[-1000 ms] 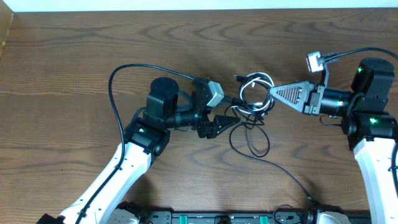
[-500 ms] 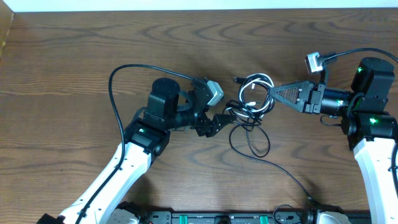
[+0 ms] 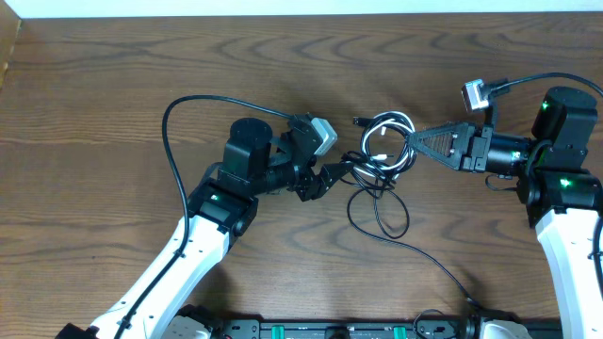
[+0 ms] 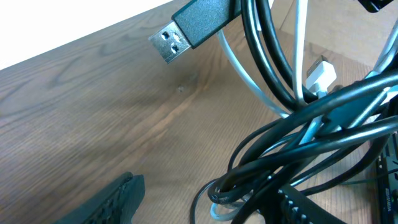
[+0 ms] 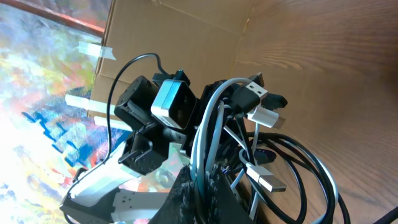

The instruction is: Untangle cables

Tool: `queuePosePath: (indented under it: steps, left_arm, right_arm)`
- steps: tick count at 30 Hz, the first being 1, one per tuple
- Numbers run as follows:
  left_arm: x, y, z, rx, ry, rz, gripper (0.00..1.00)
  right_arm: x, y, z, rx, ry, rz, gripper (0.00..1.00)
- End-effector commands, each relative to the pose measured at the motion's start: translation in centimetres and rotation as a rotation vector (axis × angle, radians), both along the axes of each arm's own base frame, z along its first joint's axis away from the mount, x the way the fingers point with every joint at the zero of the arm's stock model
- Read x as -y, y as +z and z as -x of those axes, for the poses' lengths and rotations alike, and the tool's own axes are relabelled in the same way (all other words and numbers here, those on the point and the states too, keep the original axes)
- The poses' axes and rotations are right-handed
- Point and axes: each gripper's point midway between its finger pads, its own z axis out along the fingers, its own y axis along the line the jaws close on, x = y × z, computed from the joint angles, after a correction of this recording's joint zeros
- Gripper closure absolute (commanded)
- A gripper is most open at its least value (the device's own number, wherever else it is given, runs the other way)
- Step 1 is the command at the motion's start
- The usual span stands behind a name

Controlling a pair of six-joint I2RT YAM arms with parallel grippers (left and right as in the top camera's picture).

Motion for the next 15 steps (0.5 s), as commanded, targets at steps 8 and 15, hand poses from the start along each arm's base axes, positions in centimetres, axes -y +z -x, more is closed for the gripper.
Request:
queuePosePath:
  steps: [8,15]
  left_arm:
    - [0.17,0.7,-0.25,0.032,-0.005,0.0,0.66]
    - [0.04,0.58,-0.42,0.03,0.007,-0.007,0.92]
  right_arm:
    - [-0.06,0.7,0.48,0.005,0.027,-0.02,0.99]
    - [-0.06,0.76,0.45,0.012,0.027,-0.019,0.99]
